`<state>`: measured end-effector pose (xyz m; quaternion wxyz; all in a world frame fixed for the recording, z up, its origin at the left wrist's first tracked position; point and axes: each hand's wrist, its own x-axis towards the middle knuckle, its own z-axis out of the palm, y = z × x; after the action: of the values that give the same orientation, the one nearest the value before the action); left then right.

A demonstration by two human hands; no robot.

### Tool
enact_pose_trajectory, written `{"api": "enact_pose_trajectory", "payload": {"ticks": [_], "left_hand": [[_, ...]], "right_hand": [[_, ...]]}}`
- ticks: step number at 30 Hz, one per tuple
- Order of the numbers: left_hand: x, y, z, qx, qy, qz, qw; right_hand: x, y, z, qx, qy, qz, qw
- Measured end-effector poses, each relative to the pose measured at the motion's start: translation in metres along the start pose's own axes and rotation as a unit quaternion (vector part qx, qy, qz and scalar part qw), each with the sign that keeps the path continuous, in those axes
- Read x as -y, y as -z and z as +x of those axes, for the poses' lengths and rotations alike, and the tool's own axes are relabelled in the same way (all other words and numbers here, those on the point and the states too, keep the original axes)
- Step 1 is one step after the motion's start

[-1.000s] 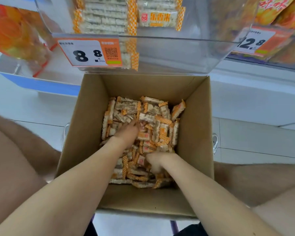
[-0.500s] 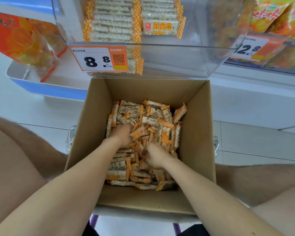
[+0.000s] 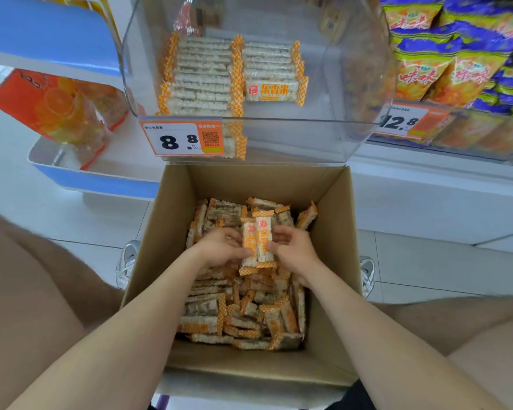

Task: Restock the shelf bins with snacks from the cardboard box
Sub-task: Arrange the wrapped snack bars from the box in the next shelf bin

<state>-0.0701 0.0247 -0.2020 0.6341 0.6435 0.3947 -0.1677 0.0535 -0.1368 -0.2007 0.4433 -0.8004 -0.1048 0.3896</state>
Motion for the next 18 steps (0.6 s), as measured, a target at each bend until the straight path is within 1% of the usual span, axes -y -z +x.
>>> {"api": "enact_pose_trajectory", "payload": {"ticks": [2,4,6,8,10,12,15,18], "left_hand": [[-0.005,-0.001,-0.006,0.023,-0.013,-0.029,0.999],[-0.013,-0.001,-0.012,0.035,-0.029,-0.043,0.998],[-0.025,-0.001,-0.021,0.035,-0.041,-0.054,0.997],[-0.036,-0.002,-0.031,0.016,-0.063,-0.052,0.997],[-0.045,-0.001,-0.041,-0.024,-0.091,-0.027,0.995],[-0.055,0.003,-0.053,-0.044,-0.119,0.001,0.992],[-0.08,0.016,-0.079,-0.011,-0.166,0.052,0.985],[-0.111,0.029,-0.117,0.021,-0.202,0.108,0.973]], "right_hand": [[0.004,0.006,-0.003,0.022,0.007,-0.002,1.0],[0.01,0.009,-0.005,0.041,0.038,-0.019,0.998],[0.017,0.011,-0.01,0.052,0.08,-0.058,0.994],[0.024,0.012,-0.014,0.047,0.119,-0.09,0.988],[0.033,0.014,-0.02,0.048,0.165,-0.131,0.976],[0.043,0.018,-0.024,0.067,0.194,-0.163,0.965],[0.066,0.032,-0.029,0.12,0.2,-0.201,0.951],[0.109,0.056,-0.056,0.166,0.206,-0.233,0.936]]}}
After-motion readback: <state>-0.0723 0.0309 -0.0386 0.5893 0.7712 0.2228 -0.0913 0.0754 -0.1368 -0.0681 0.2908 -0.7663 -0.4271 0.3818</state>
